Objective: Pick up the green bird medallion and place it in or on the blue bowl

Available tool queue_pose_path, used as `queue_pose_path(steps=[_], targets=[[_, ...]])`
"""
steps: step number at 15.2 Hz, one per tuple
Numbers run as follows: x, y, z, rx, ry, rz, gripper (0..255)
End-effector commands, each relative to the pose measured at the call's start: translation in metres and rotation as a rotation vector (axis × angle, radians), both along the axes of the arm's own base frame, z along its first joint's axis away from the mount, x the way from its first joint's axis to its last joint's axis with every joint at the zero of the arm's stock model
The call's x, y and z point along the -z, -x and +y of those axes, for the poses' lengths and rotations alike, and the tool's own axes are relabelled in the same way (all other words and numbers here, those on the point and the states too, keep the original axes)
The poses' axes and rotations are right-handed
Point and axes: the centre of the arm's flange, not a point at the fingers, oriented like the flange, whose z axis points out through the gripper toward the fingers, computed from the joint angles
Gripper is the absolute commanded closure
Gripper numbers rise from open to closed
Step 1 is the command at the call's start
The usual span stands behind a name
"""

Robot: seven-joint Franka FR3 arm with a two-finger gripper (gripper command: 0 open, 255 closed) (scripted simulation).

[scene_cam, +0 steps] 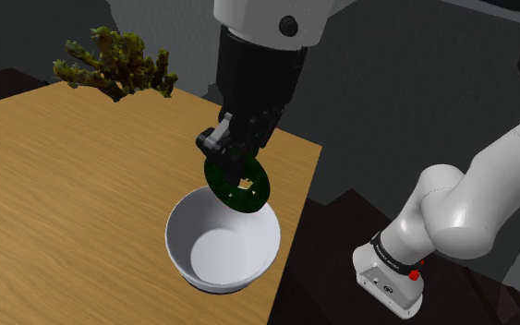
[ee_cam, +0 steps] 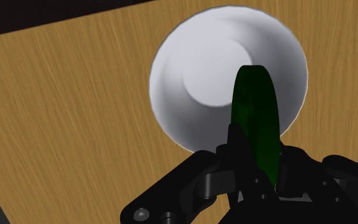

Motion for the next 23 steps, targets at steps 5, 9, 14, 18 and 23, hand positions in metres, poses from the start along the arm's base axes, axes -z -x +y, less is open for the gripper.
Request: queue_pose_path(steps=[5, 9, 14, 18, 23], targets=[[0.032, 0.0, -0.001, 0.0, 0.0, 0.0, 255], [0.053, 0.0, -0.001, 0.0, 0.0, 0.0, 255], [0.063, 0.0, -0.001, 0.0, 0.0, 0.0, 255], [0.063, 0.0, -0.001, 0.0, 0.0, 0.0, 255], [0.063, 0.0, -0.001, 0.0, 0.0, 0.0, 0]])
